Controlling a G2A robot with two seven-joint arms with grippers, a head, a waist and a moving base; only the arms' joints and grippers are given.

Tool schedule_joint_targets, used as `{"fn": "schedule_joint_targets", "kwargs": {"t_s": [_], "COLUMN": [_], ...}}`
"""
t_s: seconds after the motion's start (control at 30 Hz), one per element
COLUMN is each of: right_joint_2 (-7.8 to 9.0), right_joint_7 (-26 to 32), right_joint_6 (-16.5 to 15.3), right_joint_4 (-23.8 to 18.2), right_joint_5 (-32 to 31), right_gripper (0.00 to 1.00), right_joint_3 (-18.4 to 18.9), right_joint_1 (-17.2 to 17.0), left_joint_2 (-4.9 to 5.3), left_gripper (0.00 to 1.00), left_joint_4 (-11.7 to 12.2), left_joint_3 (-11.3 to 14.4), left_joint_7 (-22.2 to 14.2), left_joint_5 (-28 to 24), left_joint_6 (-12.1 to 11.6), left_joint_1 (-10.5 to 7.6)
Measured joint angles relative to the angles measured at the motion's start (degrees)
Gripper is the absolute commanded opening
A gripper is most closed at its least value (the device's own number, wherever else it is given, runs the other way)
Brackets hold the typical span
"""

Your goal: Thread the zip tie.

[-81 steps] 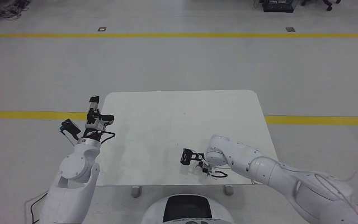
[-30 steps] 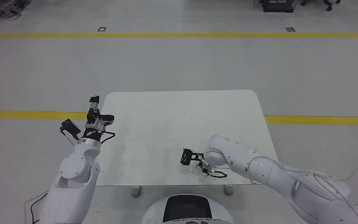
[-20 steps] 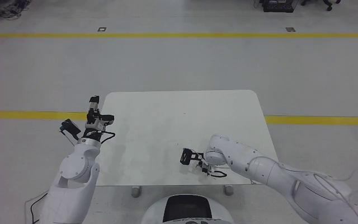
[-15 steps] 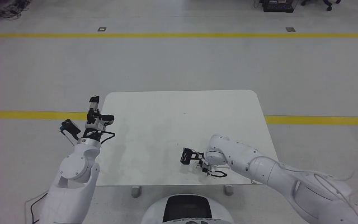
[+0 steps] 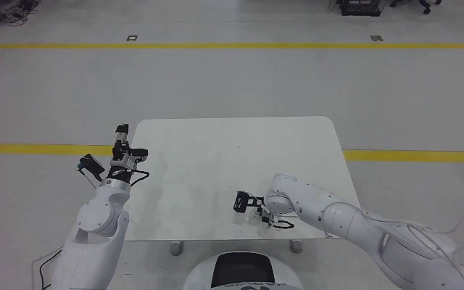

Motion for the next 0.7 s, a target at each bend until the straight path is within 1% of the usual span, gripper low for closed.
{"fn": "schedule_joint_targets", "kwargs": {"t_s": [0.17,0.33,0.47,0.53,0.67,0.7], "right_joint_2": [-0.01,-0.38,-0.73,-0.87,-1.03,-1.04], "right_joint_7": [0.16,0.5,0.59,0.55,0.48,0.5], "right_joint_6": [0.0,0.0,0.0,0.0,0.0,0.0], "right_joint_4": [0.28,0.96,1.36,1.5,1.59,1.5], "right_joint_5": [0.1,0.22,0.21,0.12,-0.12,-0.19], "right_gripper": [0.07,0.07,0.04,0.0,0.0,0.02], "right_joint_3": [0.0,0.0,0.0,0.0,0.0,0.0], "right_joint_1": [-0.04,-0.28,-0.35,-0.35,-0.29,-0.25], "left_joint_2": [0.0,0.0,0.0,0.0,0.0,0.0], "left_gripper": [1.0,1.0,1.0,1.0,1.0,1.0], "left_joint_4": [0.0,0.0,0.0,0.0,0.0,0.0], "left_joint_3": [0.0,0.0,0.0,0.0,0.0,0.0], "left_joint_7": [0.0,0.0,0.0,0.0,0.0,0.0], "left_joint_5": [0.0,0.0,0.0,0.0,0.0,0.0], "left_joint_6": [0.0,0.0,0.0,0.0,0.0,0.0], "left_joint_1": [0.0,0.0,0.0,0.0,0.0,0.0]}}
